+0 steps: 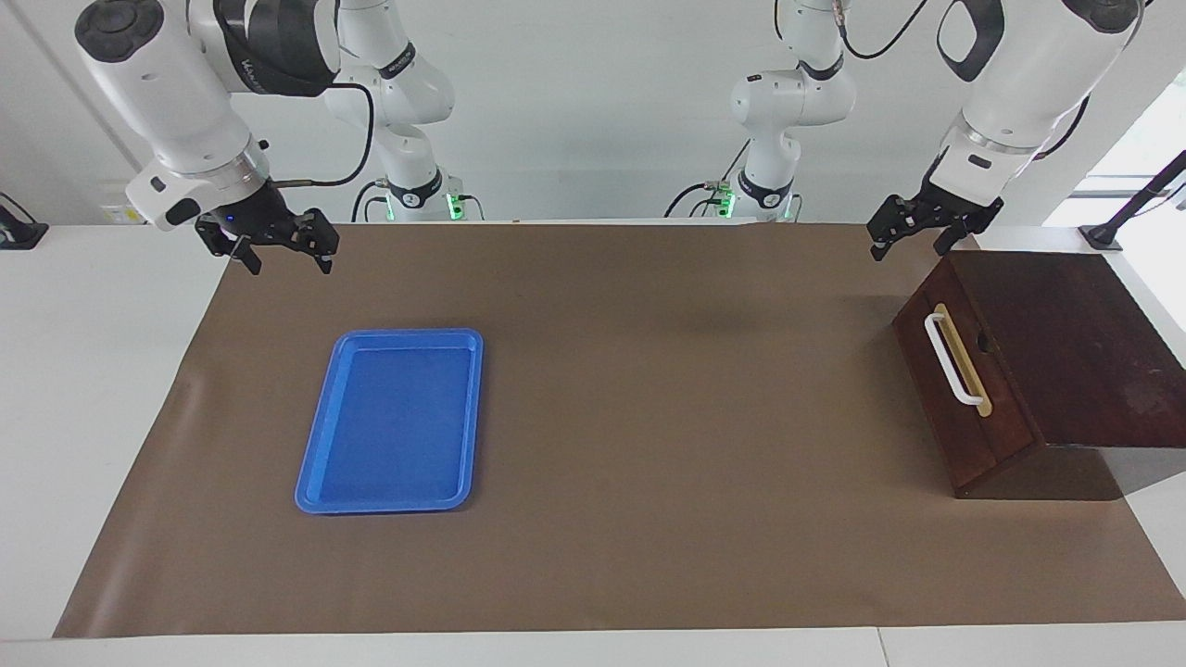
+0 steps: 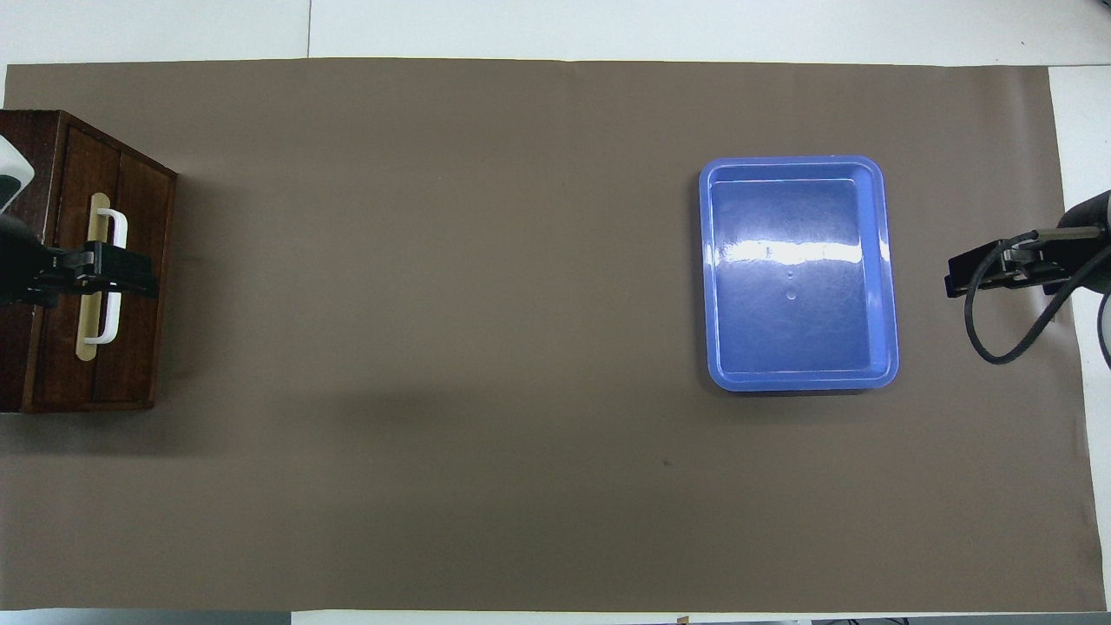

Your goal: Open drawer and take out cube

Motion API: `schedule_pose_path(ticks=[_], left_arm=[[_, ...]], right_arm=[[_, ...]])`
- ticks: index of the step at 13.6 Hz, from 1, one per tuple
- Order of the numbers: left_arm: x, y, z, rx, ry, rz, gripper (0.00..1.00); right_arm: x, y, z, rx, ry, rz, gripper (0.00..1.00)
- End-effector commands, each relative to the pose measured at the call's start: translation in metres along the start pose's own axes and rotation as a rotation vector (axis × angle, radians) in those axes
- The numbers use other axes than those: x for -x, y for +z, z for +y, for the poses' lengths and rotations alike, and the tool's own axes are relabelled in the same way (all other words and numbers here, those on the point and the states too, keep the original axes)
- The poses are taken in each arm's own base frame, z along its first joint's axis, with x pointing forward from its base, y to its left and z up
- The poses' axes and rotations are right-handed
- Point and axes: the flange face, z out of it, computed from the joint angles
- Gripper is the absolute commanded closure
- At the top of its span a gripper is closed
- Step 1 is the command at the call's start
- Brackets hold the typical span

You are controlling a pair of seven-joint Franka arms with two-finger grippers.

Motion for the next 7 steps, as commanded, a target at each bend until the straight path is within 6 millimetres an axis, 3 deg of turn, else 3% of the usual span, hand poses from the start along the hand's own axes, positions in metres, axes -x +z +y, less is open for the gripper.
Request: schedule_pose_path(ticks=[1,3,5,7], left_arm=[[-0.005,0.021,0.008,-0.072,0.048,0.034,0.0],[-0.009,0.046,0.013,-0.146,0.095,0.047,0.0],[-0.017,0.08,0.032,-0.244,0.181,0.051,0.0],[-0.031,0.108,0.033,-0.285,0.221,0.046,0.0]], right_arm=[[0.004,-0.003,0.003,0.015,-0.019,-0.002,0.0],[0.004,-0.003,0.005,0.014,-0.014,-0.002,0.0],[0.004,-0.003,0.005,0.015,-0.016,-0.002,0.0],[0.004,-0.003,0.003,0.015,-0.019,-0.002,0.0]])
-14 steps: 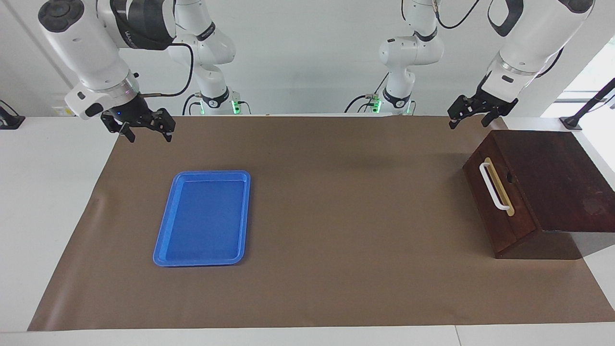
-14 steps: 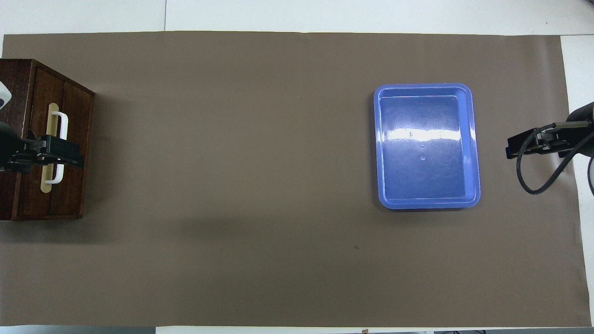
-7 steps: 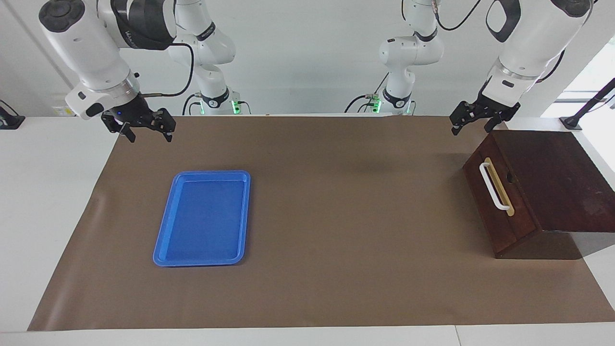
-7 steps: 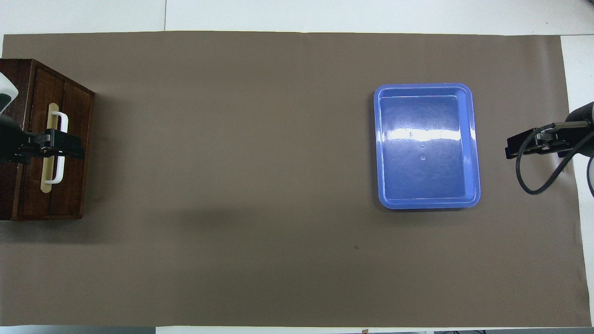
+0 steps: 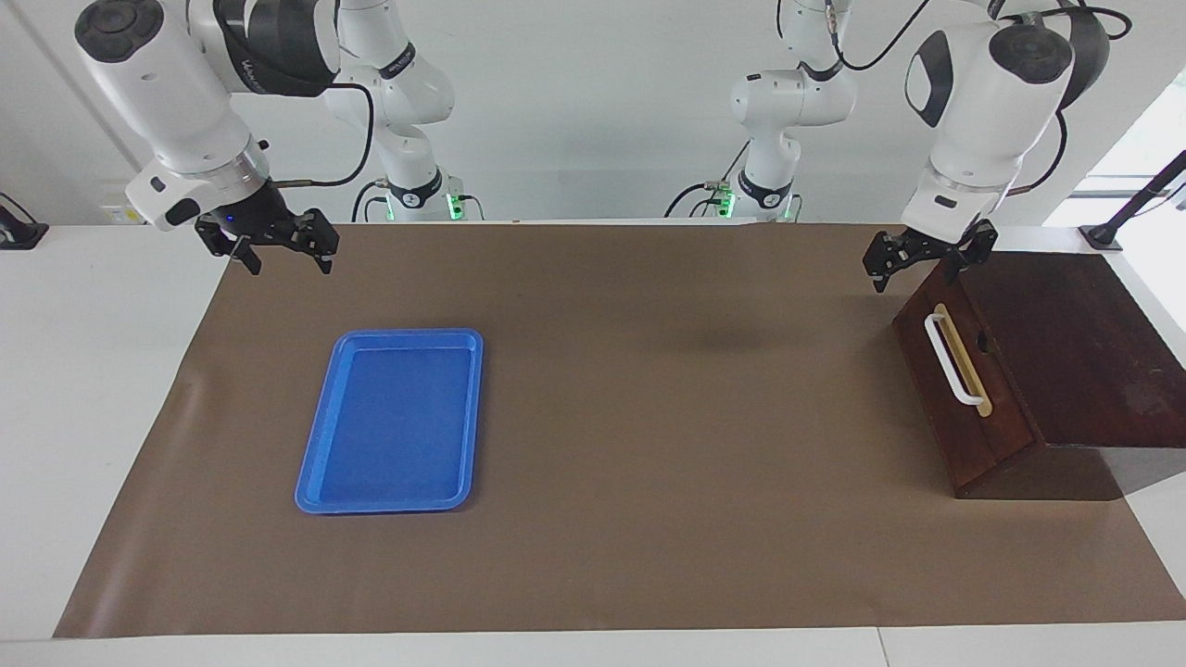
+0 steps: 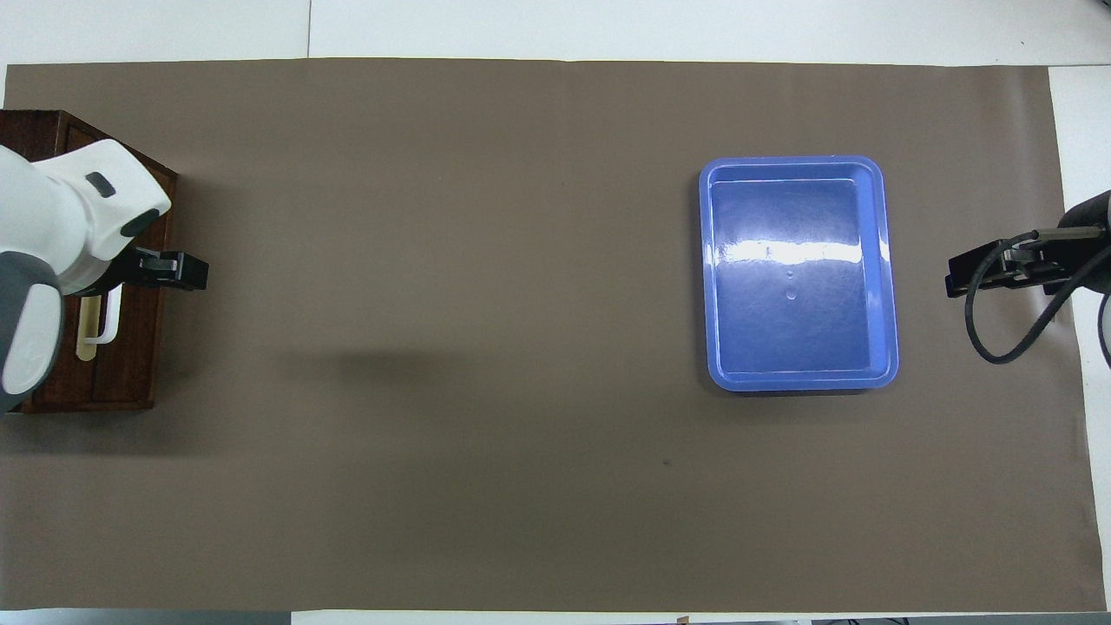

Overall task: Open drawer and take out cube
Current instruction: 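Pull the drawer handle away from the box with the left gripper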

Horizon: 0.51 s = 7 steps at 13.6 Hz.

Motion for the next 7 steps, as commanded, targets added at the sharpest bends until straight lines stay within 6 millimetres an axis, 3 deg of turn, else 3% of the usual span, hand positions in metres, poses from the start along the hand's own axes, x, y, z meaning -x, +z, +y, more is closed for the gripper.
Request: schedule_pose_path(ticks=[1,2,4,7], left_arm=[[-0.017,0.039,0.005,-0.07,0.086,0.011,0.0],[-0.019,0.053,0.004,-0.075,0.097,0.006,0.0],[-0.014,0.077,-0.016,-0.074,0.069,-0.009,0.0],[-0.01,0.098,-0.031,-0.063,0.048,0.019,0.0]], right_arm=[[0.004,-0.003,0.003,0.015,-0.02,-0.002,0.0],[0.004,-0.003,0.003,0.015,-0.02,-0.002,0.0],[0.004,-0.003,0.003,0.015,-0.018,-0.002,0.0],[0.004,-0.003,0.003,0.015,-0.016,-0.002,0.0]])
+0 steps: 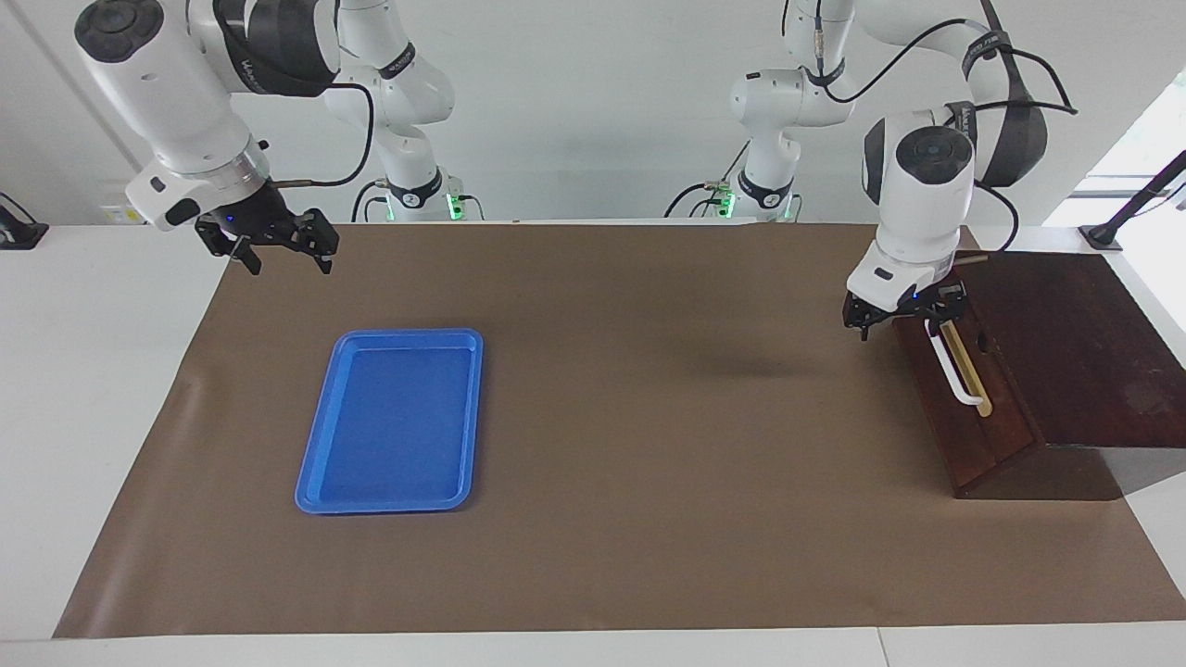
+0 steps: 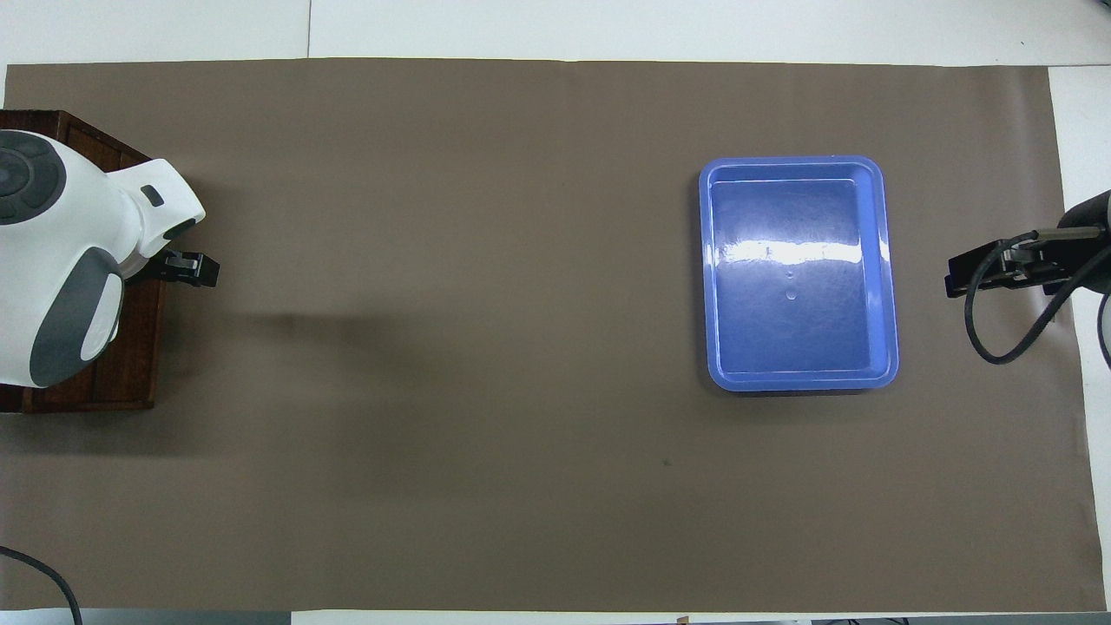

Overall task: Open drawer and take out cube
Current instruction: 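Pull the drawer handle away from the box with the left gripper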

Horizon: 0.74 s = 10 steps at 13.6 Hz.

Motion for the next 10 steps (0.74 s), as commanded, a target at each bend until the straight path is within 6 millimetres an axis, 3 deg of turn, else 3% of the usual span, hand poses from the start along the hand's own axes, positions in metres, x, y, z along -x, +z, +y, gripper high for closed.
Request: schedule_pose_path(ticks=[1,10], left_arm=[[0.009,0.014,-0.005,-0.008,0.011,0.041,0.0],[0.005,0.05,-0.021,0.003,0.024,0.095,0.0]], right_arm=[[0.004,-0.003,0.004,0.015,-0.016,-0.003,0.0],[0.004,-0.003,0.005,0.013,-0.01,0.001,0.0]])
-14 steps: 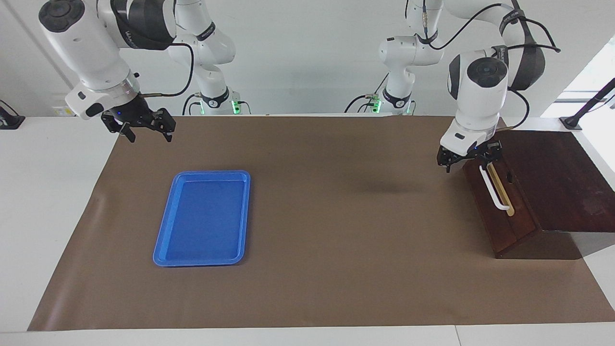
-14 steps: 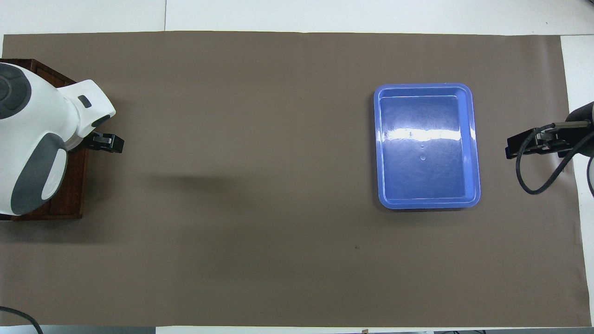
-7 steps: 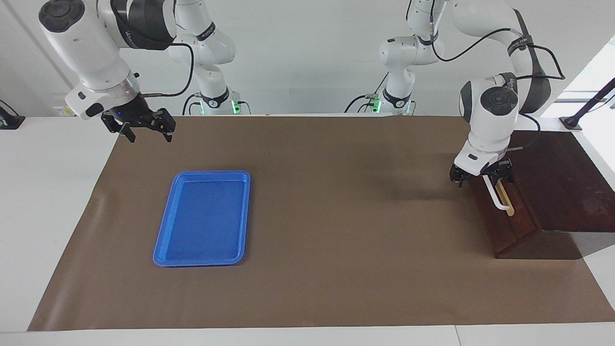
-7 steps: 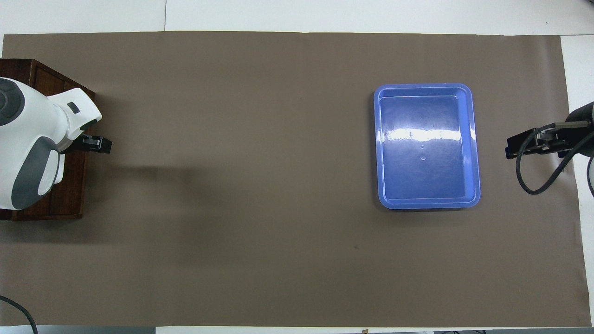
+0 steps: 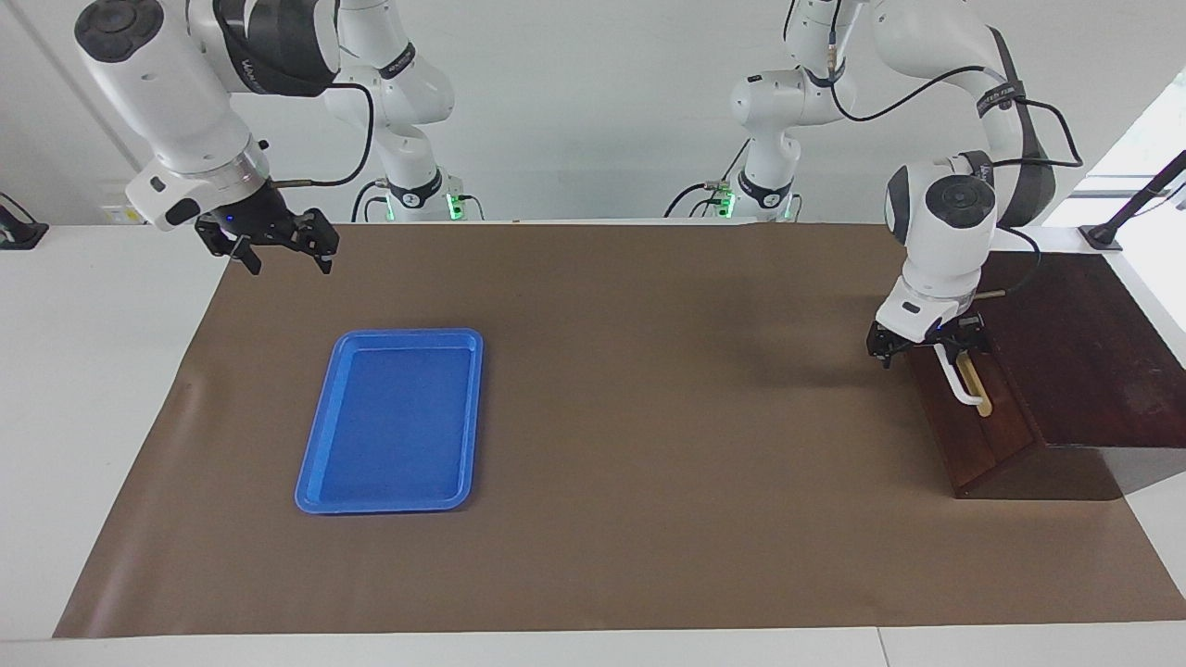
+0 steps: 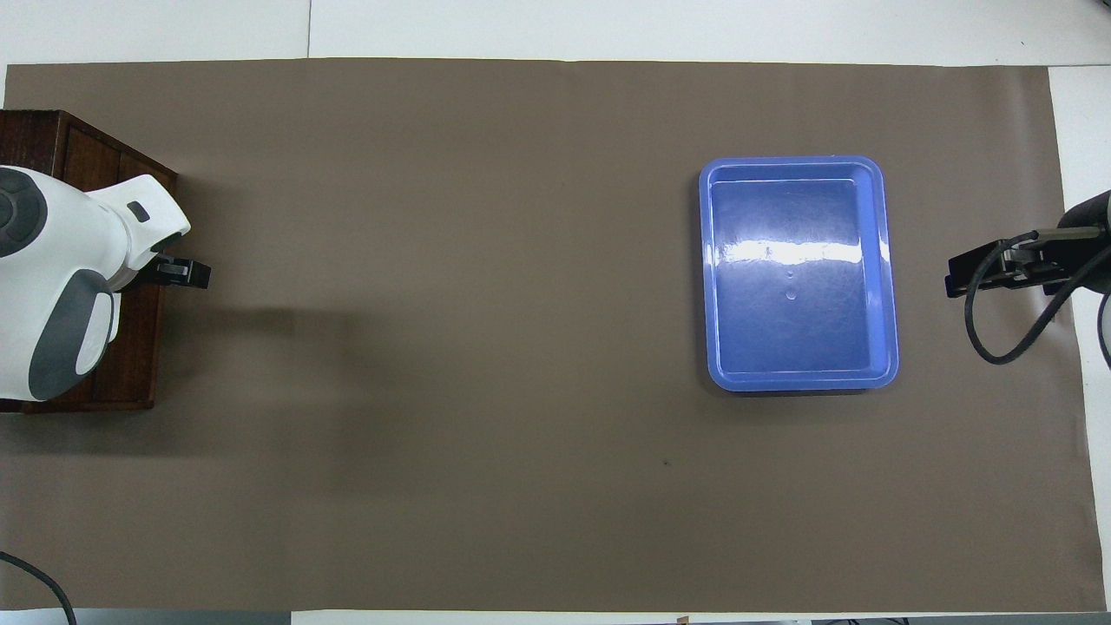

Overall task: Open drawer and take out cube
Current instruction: 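Pull the drawer handle away from the box with the left gripper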

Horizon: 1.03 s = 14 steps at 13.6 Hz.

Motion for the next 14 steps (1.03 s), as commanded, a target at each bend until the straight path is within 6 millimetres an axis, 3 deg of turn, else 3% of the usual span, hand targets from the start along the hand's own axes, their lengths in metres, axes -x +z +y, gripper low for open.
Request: schedule_pose_path(ticks=[1,4,7,9,12,14], left_arm=[[-0.001,0.016,-0.005,-0.014,0.027,0.035,0.0],[-0.006,0.022,-0.004,-0.021,0.041,0.047,0.0],[-0.017,0.025,0.013,-0.021,0.074,0.074,0.0],[-0.03,0.014,0.045,-0.017,0.112,0.083,0.0],[-0.037,0.002,0.073,-0.008,0.093,0.102,0.0],[-0.039,-0.003,0.093,-0.002,0.088,0.109,0.0]], right_arm=[[0.004,-0.003,0.008,0.013,-0.006,0.001,0.0],[0.004,-0.001,0.02,0.003,0.011,0.006,0.0],[-0.004,-0.003,0.027,0.004,0.073,0.061,0.0],[-0.006,-0.005,0.028,-0.011,0.242,0.064,0.0],[-0.016,0.007,0.044,-0.063,0.365,0.076,0.0],[-0.029,0.018,0.03,-0.107,0.531,0.051,0.0]])
